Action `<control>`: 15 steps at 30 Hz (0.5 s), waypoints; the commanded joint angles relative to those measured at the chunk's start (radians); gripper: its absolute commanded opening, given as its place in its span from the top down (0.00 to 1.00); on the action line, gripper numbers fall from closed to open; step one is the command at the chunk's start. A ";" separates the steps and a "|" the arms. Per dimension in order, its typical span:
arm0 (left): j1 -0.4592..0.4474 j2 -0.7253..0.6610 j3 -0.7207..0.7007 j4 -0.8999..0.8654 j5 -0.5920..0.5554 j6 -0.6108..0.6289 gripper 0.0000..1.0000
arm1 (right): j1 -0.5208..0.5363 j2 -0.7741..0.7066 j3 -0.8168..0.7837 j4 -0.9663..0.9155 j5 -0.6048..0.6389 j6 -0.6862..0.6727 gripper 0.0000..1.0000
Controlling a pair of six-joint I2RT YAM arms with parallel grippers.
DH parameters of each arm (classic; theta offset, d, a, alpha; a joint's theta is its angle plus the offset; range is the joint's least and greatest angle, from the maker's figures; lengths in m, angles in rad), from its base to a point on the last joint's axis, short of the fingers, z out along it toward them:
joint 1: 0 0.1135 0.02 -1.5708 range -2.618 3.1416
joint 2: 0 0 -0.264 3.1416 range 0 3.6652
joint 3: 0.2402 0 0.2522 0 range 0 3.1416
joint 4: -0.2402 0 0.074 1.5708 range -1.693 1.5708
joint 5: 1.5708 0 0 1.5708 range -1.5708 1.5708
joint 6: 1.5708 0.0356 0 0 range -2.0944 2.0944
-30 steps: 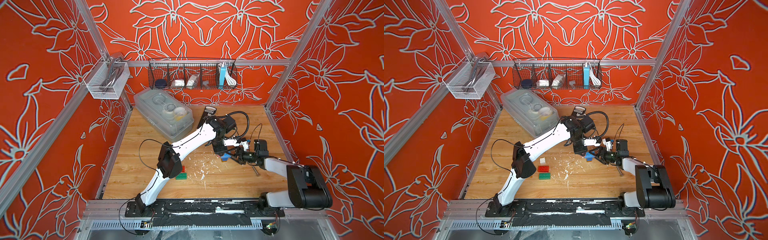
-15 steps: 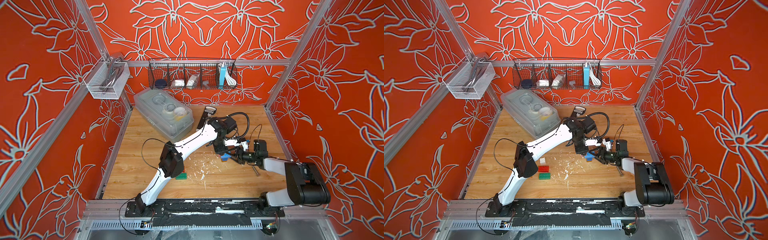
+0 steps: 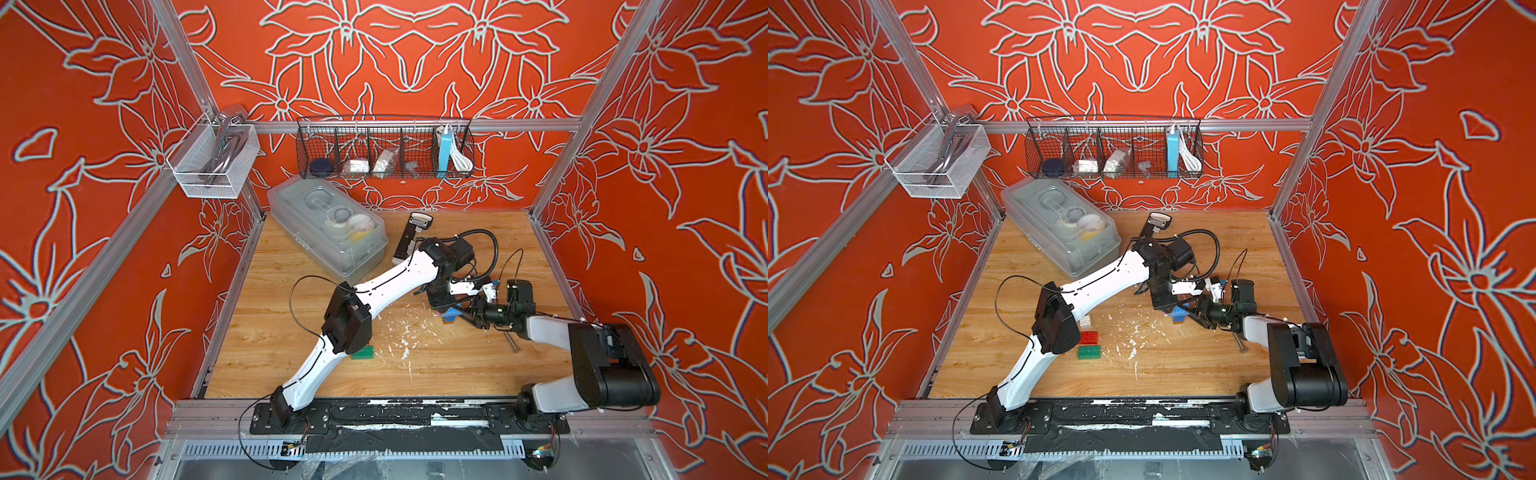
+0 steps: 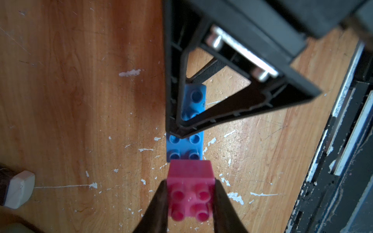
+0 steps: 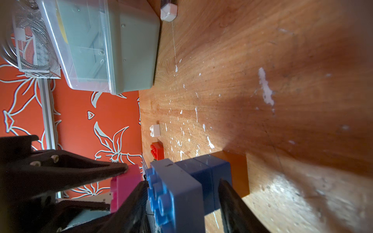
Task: Assemble a spoon with lego
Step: Assemble the lego brick with the lego brick.
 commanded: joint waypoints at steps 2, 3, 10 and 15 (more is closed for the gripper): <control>-0.003 0.018 0.017 0.000 0.003 0.016 1.00 | 0.002 0.009 -0.014 0.004 -0.018 -0.012 0.41; -0.004 0.019 0.017 0.000 0.008 0.017 1.00 | 0.001 0.009 -0.015 0.004 -0.018 -0.011 0.41; -0.003 0.029 0.018 0.008 0.018 0.017 1.00 | 0.001 0.015 -0.011 -0.005 -0.015 -0.018 0.42; -0.005 0.038 0.016 0.011 0.028 0.015 1.00 | 0.002 0.016 -0.009 -0.008 -0.015 -0.020 0.43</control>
